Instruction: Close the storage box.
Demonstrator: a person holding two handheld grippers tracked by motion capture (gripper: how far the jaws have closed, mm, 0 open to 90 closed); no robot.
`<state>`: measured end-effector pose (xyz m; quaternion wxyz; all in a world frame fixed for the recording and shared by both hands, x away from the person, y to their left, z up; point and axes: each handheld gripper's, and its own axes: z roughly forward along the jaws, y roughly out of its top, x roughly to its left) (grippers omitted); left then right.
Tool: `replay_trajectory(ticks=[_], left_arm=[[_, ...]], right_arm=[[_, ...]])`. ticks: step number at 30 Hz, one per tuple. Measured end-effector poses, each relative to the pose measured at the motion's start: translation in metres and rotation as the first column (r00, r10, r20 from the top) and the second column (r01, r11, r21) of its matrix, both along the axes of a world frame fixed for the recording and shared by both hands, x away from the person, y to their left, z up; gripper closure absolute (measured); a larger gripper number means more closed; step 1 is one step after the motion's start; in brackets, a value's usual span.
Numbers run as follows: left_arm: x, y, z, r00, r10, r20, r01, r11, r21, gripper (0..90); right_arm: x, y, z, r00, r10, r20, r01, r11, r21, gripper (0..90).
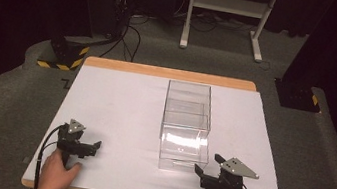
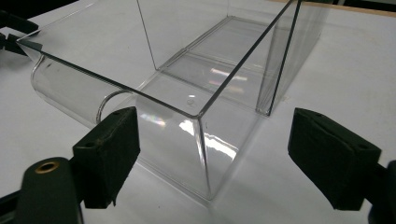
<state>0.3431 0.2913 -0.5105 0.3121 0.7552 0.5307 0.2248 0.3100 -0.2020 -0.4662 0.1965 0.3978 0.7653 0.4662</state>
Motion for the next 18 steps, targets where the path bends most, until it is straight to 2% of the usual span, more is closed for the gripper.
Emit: replay_trajectory(ticks=[18], left_arm=[[0.0000, -0.0001, 0.0000, 1.0000, 0.001, 0.000, -0.001, 1.0000, -0.001, 0.5]], right_arm=[[0.0043, 0.0094, 0.0001, 0.9990, -0.033, 0.029, 0.033, 0.999, -0.006, 11.5]])
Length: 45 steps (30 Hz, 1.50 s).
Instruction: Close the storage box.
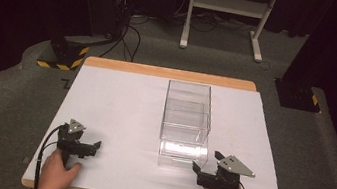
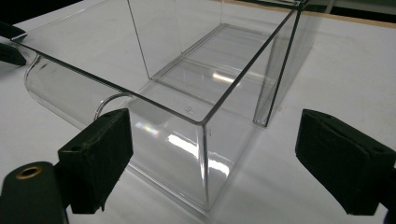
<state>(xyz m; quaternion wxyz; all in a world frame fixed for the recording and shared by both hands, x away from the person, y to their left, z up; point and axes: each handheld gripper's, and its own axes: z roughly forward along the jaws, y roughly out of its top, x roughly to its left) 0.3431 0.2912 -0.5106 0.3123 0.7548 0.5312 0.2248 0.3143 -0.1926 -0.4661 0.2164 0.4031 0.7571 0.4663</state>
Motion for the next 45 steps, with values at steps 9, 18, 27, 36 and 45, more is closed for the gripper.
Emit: replay_trajectory(ticks=[9, 18, 27, 36, 45], left_arm=[[0.000, 0.000, 0.000, 1.0000, -0.003, -0.002, 0.003, 1.0000, 0.004, 0.4], [0.000, 0.000, 0.000, 1.0000, -0.003, -0.002, 0.003, 1.0000, 0.004, 0.4], [0.000, 0.000, 0.000, 1.0000, -0.001, 0.000, 0.001, 1.0000, 0.002, 0.4], [0.000, 0.000, 0.000, 1.0000, 0.000, 0.002, 0.000, 1.0000, 0.001, 0.4], [0.000, 0.000, 0.000, 1.0000, 0.000, 0.001, 0.000, 1.0000, 0.001, 0.4]], right_arm=[[0.006, 0.005, 0.000, 0.9999, 0.007, -0.012, -0.007, 1.000, 0.000, 11.3], [0.017, 0.008, -0.002, 0.9999, -0.012, -0.010, 0.012, 1.000, -0.005, 10.4], [0.028, 0.009, -0.003, 0.9995, -0.026, -0.015, 0.026, 1.000, -0.006, 10.4], [0.038, 0.009, -0.002, 0.9990, -0.041, -0.019, 0.040, 0.999, -0.009, 10.4], [0.046, 0.010, -0.003, 0.9985, -0.050, -0.024, 0.050, 0.999, 0.000, 10.4]])
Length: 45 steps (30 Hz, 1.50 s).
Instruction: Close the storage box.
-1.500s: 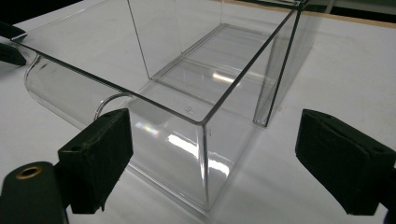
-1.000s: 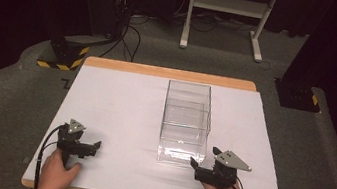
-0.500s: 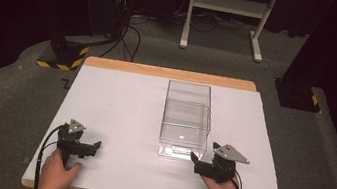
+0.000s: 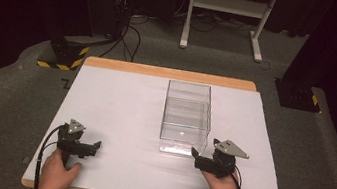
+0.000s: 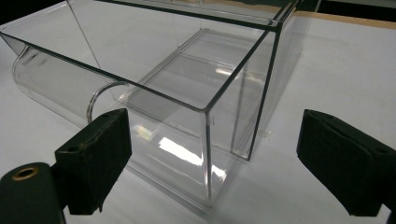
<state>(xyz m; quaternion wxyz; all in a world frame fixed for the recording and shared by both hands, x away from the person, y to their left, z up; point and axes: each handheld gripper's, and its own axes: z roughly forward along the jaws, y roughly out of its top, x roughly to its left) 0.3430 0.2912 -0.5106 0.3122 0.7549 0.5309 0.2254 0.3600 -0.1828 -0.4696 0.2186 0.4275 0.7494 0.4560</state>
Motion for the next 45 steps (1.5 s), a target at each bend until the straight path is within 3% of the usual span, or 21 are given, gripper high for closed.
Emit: replay_trajectory(ticks=[31, 45], left_arm=[[0.000, 0.000, 0.000, 1.0000, -0.003, -0.003, 0.003, 1.0000, 0.003, 0.4], [0.000, 0.000, 0.000, 1.0000, -0.003, -0.003, 0.003, 1.0000, 0.003, 0.4]], right_arm=[[0.041, 0.004, -0.003, 0.9978, -0.066, 0.001, 0.066, 0.997, 0.039, 10.6], [0.047, 0.005, -0.004, 0.9976, -0.070, -0.002, 0.070, 0.997, 0.046, 10.7]])
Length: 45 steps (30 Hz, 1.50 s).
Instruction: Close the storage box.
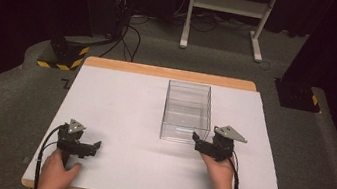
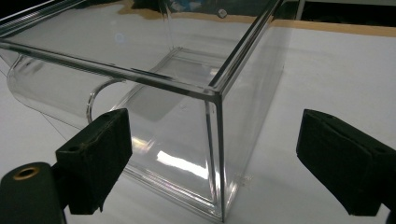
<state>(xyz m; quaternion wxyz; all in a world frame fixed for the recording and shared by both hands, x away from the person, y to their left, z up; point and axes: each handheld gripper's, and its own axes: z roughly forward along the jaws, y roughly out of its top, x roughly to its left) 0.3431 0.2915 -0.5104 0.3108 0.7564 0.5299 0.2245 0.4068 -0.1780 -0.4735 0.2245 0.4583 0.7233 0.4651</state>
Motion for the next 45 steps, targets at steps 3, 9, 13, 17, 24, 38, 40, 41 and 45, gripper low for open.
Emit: replay_trajectory(ticks=[3, 9, 13, 17, 24, 38, 40, 41, 45], left_arm=[[0.000, 0.000, 0.000, 1.0000, 0.000, 0.000, 0.000, 1.0000, 0.000, 0.4], [0.000, 0.000, 0.000, 1.0000, 0.000, 0.001, 0.000, 1.0000, 0.001, 0.4], [0.000, 0.000, 0.000, 1.0000, -0.001, -0.001, 0.001, 1.0000, -0.001, 0.4], [0.000, 0.000, 0.000, 1.0000, -0.001, 0.001, 0.001, 1.0000, -0.001, 0.4], [0.000, 0.000, 0.000, 1.0000, 0.000, 0.000, 0.000, 1.0000, 0.000, 0.4], [0.000, 0.000, 0.000, 1.0000, 0.000, 0.000, 0.000, 1.0000, 0.001, 0.4], [0.000, 0.000, 0.000, 1.0000, 0.000, 0.000, 0.000, 1.0000, 0.001, 0.5], [0.000, 0.000, 0.000, 1.0000, 0.000, 0.000, 0.000, 1.0000, 0.000, 0.4], [0.000, 0.000, 0.000, 1.0000, 0.002, 0.002, -0.002, 1.0000, -0.002, 0.4]], right_arm=[[0.001, 0.000, 0.000, 1.0000, 0.000, 0.002, 0.000, 1.000, -0.005, 10.7], [0.006, 0.000, 0.001, 0.9999, -0.012, 0.002, 0.012, 1.000, -0.013, 10.6], [0.010, 0.001, 0.000, 0.9998, -0.022, -0.001, 0.022, 1.000, -0.015, 10.6], [0.013, 0.002, -0.001, 0.9994, -0.033, 0.006, 0.034, 0.999, -0.020, 10.7], [0.015, 0.004, -0.002, 0.9992, -0.039, 0.004, 0.039, 0.999, -0.024, 10.5], [-0.010, -0.005, 0.002, 1.0000, -0.007, -0.003, 0.007, 1.000, -0.023, 14.1], [-0.018, -0.009, 0.002, 1.0000, -0.002, -0.002, 0.002, 1.000, -0.025, 14.0], [-0.022, -0.011, 0.002, 1.0000, 0.000, 0.000, 0.000, 1.000, -0.028, 14.0], [-0.036, -0.021, -0.001, 0.9999, 0.005, -0.010, -0.005, 0.999, -0.047, 14.1]])
